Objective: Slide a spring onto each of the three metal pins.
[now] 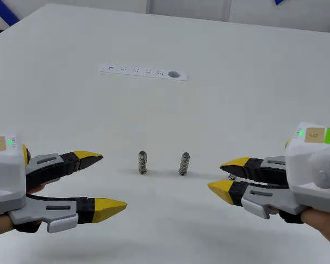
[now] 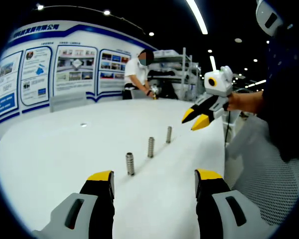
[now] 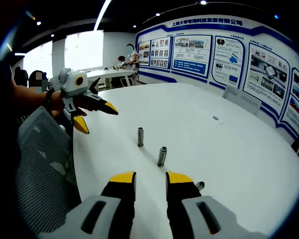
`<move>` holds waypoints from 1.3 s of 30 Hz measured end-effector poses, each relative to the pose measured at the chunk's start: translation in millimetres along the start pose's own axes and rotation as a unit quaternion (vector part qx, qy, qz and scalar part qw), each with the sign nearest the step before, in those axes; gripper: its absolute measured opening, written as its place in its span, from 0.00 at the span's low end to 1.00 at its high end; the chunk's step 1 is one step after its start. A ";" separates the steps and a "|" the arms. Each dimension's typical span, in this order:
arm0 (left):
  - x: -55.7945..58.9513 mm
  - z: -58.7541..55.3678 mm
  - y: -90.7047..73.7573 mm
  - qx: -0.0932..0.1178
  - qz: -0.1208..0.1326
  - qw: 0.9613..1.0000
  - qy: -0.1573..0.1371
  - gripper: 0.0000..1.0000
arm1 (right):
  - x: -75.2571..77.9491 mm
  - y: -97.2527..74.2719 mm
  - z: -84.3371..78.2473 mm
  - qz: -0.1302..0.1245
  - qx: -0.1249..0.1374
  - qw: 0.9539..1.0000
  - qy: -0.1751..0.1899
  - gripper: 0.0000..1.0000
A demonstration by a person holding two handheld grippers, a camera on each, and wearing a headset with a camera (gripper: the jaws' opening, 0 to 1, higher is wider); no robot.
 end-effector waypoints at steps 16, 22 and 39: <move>3.6 -1.3 -0.1 -0.007 -0.005 1.000 0.003 0.68 | 24.8 -37.6 -26.8 -0.042 0.012 0.999 0.021 0.31; 4.5 -1.9 0.4 -0.008 -0.006 1.000 0.002 0.68 | 30.3 -43.1 -39.7 -0.038 0.019 0.999 0.009 0.37; 3.3 -6.2 0.9 -0.011 -0.007 1.000 -0.003 0.70 | 30.5 -38.0 -57.8 -0.026 0.029 0.999 -0.002 0.53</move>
Point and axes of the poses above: the centre of the closed fingertips' face, and the gripper's own axes: y roughly forward along the fingers, x roughly to its right, z roughly out of its top, the point moved 6 cm from there along -y, roughly backward along the fingers, and after that the axes turned 8 degrees about z, right-handed, at the moved point
